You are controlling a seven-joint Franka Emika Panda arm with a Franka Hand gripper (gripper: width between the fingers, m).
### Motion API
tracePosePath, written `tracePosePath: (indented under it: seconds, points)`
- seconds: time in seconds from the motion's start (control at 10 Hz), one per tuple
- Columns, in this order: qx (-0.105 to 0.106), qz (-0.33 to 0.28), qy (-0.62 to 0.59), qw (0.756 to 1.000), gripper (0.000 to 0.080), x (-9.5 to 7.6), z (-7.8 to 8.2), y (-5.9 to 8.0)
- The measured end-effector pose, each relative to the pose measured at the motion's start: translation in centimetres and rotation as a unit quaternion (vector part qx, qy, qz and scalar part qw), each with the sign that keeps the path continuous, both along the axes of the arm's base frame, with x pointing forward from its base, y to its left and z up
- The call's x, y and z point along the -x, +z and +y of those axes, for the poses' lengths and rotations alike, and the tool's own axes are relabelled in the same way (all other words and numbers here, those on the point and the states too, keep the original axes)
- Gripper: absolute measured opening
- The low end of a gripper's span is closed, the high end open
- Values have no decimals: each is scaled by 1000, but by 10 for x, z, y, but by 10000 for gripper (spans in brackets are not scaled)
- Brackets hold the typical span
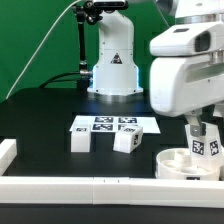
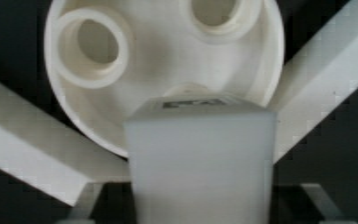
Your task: Assemble stool
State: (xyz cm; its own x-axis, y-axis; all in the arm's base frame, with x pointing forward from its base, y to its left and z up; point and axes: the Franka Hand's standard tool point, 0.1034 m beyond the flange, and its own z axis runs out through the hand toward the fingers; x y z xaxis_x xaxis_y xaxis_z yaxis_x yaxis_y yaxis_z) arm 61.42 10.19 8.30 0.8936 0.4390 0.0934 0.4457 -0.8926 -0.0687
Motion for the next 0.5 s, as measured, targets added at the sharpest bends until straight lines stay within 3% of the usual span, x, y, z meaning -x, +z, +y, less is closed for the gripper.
tracePosePath:
  seconds: [0.5]
  points:
    - [-13,28,-234,972,337,2,1,0]
